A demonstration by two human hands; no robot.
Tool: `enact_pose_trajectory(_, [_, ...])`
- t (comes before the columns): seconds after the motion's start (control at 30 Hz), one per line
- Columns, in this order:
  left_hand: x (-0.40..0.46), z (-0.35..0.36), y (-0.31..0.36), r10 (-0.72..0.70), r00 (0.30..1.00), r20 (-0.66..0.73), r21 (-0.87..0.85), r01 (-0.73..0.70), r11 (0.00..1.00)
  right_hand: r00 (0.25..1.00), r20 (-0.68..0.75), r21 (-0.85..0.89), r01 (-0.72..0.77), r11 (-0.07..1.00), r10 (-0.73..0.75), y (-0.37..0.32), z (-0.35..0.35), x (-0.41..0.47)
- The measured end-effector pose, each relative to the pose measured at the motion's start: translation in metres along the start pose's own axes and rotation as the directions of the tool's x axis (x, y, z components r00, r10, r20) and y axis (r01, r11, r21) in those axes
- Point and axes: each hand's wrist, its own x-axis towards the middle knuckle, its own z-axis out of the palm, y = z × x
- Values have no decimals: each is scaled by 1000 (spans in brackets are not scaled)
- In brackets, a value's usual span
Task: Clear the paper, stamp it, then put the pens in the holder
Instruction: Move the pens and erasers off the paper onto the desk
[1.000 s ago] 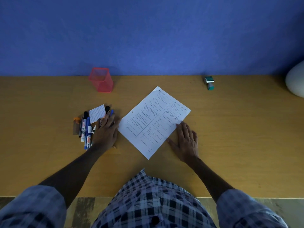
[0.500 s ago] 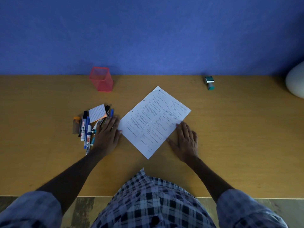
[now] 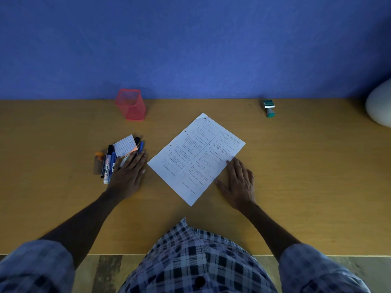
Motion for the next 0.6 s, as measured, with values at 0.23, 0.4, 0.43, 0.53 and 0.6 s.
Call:
enact_pose_trajectory(0.23, [-3,-2,-1,-12,999,-36,-14,11,1000,1000,-4,7,-3,1000,3,0,-1,-1])
enact_pose_trajectory(0.4, [6,-4,19,17,997,-78,-109,-25,994,1000,-17,14,-14,1000,14,-3,-2,3])
enact_pose_trajectory(0.43, [9,-4,25,41,996,-79,-122,-51,991,999,-14,29,-30,999,30,-5,-3,5])
enact_pose_trajectory(0.53, [21,-6,41,125,991,-51,-144,-131,981,996,3,78,-92,993,92,-14,-3,8])
enact_pose_trajectory(0.6, [30,-7,51,141,990,-32,-166,-144,976,992,-2,90,-122,988,123,-23,-3,9])
